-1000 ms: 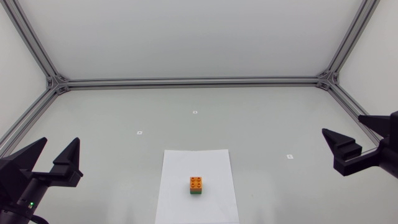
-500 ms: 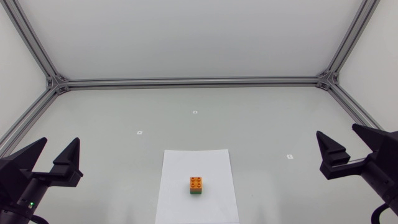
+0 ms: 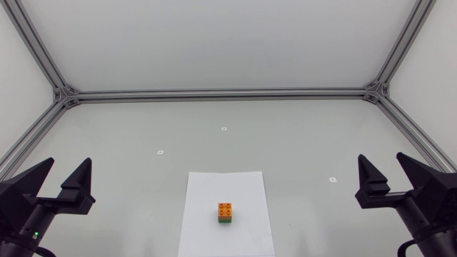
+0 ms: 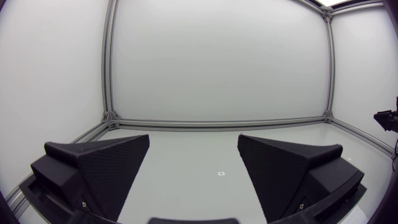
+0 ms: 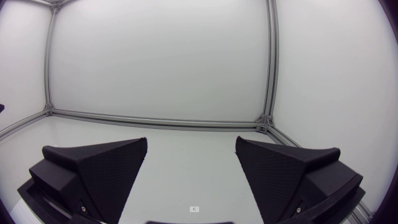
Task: Pick up the orange 2x2 brick with the right arm and stack it on top of the green 2x2 brick in the center
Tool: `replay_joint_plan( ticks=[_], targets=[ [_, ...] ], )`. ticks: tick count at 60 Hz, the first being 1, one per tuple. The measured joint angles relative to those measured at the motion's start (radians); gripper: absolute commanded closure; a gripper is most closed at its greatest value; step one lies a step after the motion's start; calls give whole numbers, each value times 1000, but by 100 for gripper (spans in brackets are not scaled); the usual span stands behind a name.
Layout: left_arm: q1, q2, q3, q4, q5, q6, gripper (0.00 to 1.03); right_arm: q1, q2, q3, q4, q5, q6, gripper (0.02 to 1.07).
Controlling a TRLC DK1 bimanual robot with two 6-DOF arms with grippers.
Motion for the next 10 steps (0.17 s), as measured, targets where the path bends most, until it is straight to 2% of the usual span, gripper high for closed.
replay_joint_plan(
  ticks=[10],
  targets=[
    [0,0,0,0,0,0,4,0,-6,0,1,0,6,6]
  ],
)
